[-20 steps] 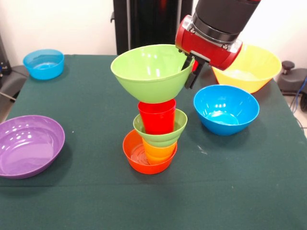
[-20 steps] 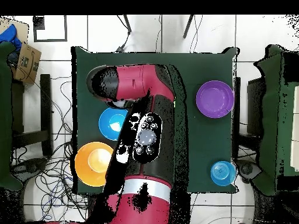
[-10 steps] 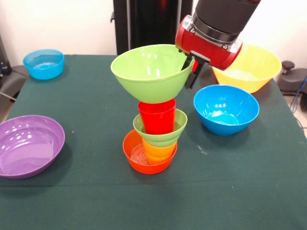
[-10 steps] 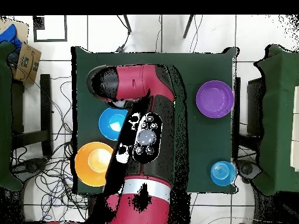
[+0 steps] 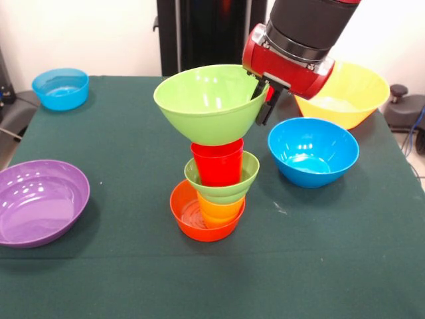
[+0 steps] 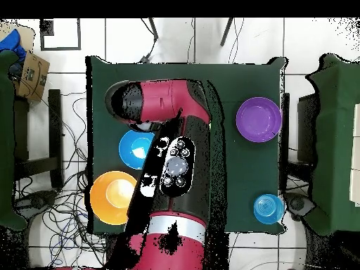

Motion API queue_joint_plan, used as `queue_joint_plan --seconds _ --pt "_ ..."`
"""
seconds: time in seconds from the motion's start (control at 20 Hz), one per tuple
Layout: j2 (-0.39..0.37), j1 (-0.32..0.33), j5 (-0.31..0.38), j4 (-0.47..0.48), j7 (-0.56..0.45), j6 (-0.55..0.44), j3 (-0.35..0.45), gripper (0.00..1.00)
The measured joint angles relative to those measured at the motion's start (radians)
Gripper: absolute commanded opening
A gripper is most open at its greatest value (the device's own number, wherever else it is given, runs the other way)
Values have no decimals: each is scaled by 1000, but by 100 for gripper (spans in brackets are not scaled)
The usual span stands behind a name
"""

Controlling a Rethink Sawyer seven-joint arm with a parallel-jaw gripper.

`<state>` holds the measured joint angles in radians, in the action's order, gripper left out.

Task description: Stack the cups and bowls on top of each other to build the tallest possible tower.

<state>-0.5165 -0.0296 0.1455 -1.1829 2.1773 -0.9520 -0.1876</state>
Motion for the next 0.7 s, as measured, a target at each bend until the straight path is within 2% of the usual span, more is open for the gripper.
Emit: queue_joint_plan --seconds 0.7 --pt "-3 4 0 -47 0 82 4 0"
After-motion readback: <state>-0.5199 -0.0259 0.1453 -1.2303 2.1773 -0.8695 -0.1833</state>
